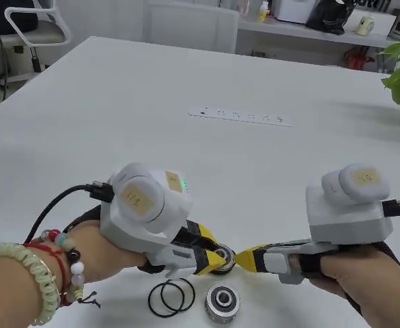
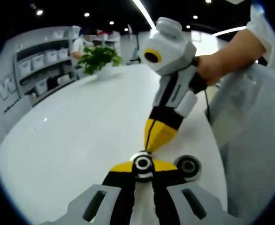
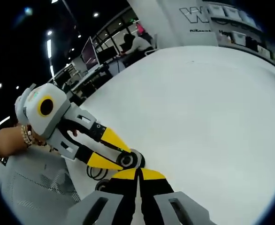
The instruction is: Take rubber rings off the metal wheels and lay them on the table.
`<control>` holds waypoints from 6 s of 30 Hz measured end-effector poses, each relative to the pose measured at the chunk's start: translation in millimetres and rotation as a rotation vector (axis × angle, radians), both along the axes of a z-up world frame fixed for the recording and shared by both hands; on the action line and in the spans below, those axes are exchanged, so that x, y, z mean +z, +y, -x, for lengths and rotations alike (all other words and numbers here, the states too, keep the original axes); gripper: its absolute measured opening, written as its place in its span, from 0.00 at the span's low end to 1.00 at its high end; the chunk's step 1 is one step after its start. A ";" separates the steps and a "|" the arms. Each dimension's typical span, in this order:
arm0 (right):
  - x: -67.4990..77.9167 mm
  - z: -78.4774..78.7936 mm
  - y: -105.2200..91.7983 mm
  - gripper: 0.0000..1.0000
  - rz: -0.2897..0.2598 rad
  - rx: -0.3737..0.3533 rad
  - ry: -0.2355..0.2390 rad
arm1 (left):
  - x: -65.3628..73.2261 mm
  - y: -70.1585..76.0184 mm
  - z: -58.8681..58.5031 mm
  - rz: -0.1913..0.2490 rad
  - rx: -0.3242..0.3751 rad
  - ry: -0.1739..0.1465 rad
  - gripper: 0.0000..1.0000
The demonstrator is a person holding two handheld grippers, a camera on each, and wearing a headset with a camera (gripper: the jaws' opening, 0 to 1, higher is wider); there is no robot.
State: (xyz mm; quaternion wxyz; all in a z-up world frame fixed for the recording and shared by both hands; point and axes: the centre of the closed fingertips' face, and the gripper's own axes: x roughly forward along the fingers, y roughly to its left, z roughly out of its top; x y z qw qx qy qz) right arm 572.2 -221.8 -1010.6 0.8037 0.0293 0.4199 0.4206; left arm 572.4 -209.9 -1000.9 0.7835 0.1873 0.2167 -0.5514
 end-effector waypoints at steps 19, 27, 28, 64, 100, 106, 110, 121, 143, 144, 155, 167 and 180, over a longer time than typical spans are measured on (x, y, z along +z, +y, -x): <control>2.8 0.0 -0.7 0.00 -0.111 -0.091 0.120 | -0.1 1.3 0.5 0.052 0.002 -0.003 0.14; 3.1 0.8 0.8 0.00 -0.126 -0.098 0.137 | 0.7 1.7 0.5 0.138 0.009 0.004 0.13; 3.3 1.1 1.1 0.00 -0.128 -0.099 0.139 | 0.8 1.6 0.6 0.140 0.008 0.003 0.13; 11.8 6.3 10.4 0.00 -0.142 -0.068 0.122 | 0.9 0.3 0.7 0.143 0.006 -0.017 0.13; 21.2 6.5 20.4 0.00 -0.209 -0.038 0.117 | 1.6 -2.1 0.2 0.167 0.038 0.019 0.14; 13.2 5.3 14.8 0.00 -0.173 -0.063 0.128 | 1.9 -3.9 0.4 0.165 0.048 0.033 0.14; 13.3 5.4 14.3 0.00 -0.174 -0.067 0.133 | 2.2 -5.3 -0.3 0.138 0.048 0.040 0.14; 14.7 2.9 12.3 0.00 -0.171 -0.076 0.128 | 2.0 -4.9 0.2 0.034 0.024 0.036 0.14; 34.5 -9.7 9.8 0.00 -0.252 -0.133 0.111 | 62.6 -5.1 3.3 0.096 -0.019 -0.058 0.31; 35.2 -10.1 8.9 0.00 -0.254 -0.137 0.110 | 69.0 -4.9 3.9 0.110 -0.023 -0.071 0.31; 50.9 -4.7 18.8 0.00 -0.285 -0.116 0.083 | 115.1 0.8 20.4 0.111 -0.050 -0.093 0.54; 58.8 3.5 30.3 0.00 -0.299 -0.063 0.073 | 122.2 34.7 36.4 0.069 -0.001 -0.119 0.65; 55.6 19.0 44.5 0.00 -0.275 0.027 0.079 | 120.4 76.4 54.2 0.083 0.124 -0.122 0.78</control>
